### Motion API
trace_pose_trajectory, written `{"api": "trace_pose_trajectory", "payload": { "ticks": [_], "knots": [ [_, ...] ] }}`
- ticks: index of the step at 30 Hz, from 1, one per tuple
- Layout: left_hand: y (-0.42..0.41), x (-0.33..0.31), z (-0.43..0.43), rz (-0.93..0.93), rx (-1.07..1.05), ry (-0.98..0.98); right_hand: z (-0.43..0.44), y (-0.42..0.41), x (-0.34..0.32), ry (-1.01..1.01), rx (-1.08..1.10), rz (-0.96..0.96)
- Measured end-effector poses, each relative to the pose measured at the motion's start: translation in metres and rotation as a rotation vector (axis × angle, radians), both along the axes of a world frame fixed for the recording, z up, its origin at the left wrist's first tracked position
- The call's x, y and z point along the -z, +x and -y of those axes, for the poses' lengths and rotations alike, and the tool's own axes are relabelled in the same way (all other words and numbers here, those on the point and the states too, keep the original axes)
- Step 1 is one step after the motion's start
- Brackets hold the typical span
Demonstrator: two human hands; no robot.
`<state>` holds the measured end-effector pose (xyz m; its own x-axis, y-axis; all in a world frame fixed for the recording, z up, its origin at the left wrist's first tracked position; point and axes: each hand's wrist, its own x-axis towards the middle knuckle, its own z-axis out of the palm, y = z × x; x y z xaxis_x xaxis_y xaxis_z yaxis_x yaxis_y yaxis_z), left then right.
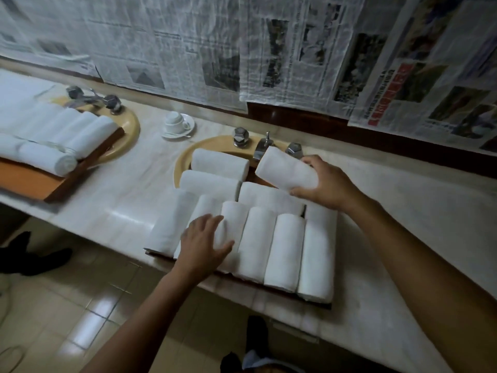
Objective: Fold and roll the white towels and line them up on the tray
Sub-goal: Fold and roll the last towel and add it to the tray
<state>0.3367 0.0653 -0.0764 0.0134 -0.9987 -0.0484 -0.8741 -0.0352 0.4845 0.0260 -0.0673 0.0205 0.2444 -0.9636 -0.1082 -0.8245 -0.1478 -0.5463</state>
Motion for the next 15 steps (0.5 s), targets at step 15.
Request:
{"api": "trace_pose_trajectory", "payload": {
  "ticks": [15],
  "knots": [
    [-0.011, 0.019, -0.004, 0.148, 0.0, -0.011, 0.152, 0.023, 0.071, 0.464, -0.273, -0.166]
  ]
}}
